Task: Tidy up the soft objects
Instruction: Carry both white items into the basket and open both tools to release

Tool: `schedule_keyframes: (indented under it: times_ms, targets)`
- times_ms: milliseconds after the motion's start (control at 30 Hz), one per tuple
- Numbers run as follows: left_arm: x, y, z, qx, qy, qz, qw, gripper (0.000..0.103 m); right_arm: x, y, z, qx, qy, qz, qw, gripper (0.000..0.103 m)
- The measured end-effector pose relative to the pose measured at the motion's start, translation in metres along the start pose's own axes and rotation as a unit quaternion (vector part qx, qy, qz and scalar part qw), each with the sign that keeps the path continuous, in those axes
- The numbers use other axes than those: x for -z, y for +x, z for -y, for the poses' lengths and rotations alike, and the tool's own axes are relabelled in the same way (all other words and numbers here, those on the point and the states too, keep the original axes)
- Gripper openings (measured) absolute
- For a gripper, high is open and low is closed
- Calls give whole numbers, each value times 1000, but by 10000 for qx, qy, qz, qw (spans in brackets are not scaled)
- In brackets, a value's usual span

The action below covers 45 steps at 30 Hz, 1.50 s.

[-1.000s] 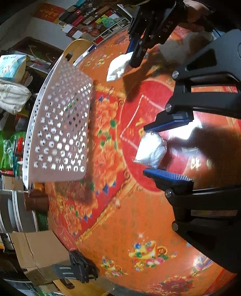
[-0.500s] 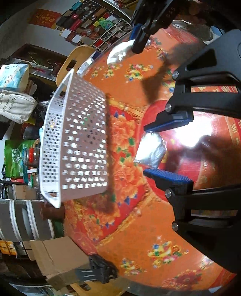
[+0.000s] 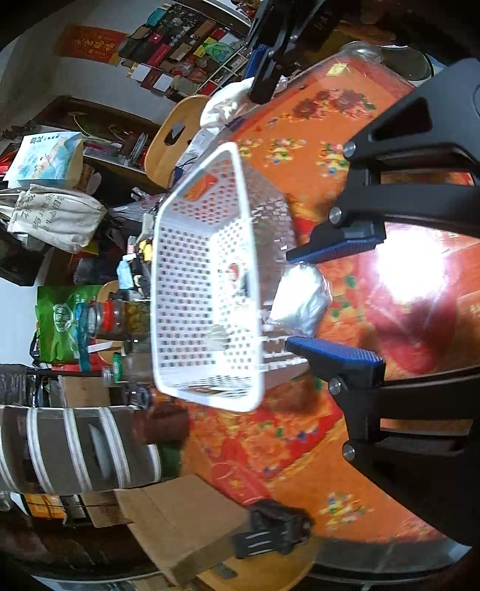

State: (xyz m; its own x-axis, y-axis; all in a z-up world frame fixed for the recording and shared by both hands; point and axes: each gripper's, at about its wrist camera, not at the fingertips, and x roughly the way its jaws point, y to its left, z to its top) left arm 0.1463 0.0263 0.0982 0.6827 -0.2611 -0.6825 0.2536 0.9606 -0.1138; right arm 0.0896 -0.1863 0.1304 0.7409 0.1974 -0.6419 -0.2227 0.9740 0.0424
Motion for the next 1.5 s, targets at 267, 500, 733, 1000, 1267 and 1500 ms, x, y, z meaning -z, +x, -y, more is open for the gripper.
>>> schedule_keyframes:
  times_ms: [267, 500, 733, 1000, 1267, 1500]
  targets:
    - [-77, 44, -3, -80, -73, -300, 9995, 38, -48, 52, 16, 30, 182, -359, 9992, 22]
    - [-105, 118, -8, -375, -161, -892, 9952, 38, -64, 118, 24, 287, 195, -903, 9953, 22]
    - [-107, 164, -20, -425, -279, -1303, 9902, 38, -70, 163, 29, 335, 241, -1347, 9900, 22]
    - [-105, 195, -23, -421, -245, -1487, 9877, 45, -68, 191, 28, 432, 110, -1608, 9860, 35]
    - [-106, 174, -19, -358, -190, -1062, 9935, 86, -69, 187, 31, 242, 250, -1450, 9888, 79]
    - [-99, 124, -26, -358, -302, -565, 9973, 103, -65, 148, 34, 39, 383, -1049, 9937, 93]
